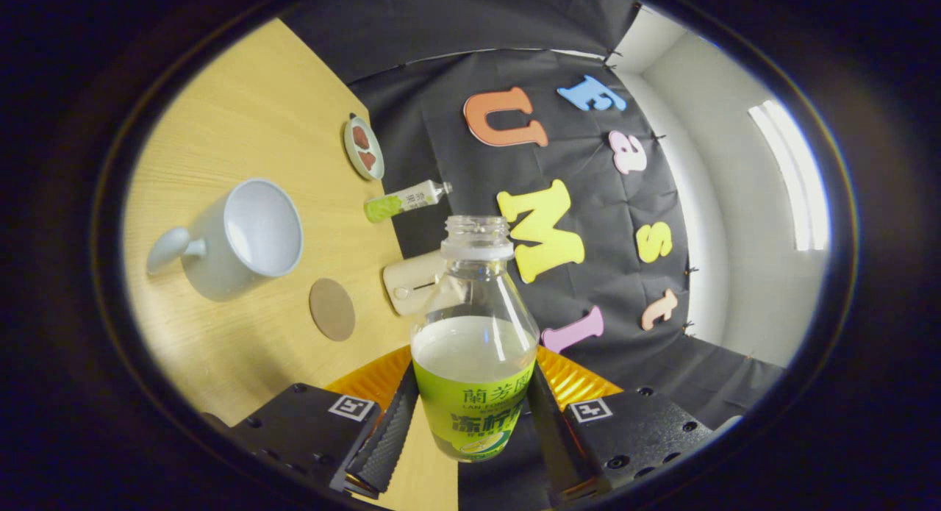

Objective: Take the bottle from table, then pour the juice into the cup, finally place the bottle on the coaster

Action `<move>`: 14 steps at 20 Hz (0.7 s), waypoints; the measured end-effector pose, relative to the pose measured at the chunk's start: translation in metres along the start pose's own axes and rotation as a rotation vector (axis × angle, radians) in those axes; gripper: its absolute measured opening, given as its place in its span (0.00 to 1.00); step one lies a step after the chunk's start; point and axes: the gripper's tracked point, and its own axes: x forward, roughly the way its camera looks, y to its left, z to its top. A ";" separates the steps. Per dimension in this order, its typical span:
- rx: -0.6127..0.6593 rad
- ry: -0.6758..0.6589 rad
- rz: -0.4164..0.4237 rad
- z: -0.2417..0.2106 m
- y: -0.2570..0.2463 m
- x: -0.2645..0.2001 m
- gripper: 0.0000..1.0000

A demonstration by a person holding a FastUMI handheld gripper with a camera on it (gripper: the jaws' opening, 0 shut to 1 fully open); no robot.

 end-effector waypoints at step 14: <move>-0.304 0.028 -0.068 0.007 -0.017 0.021 0.81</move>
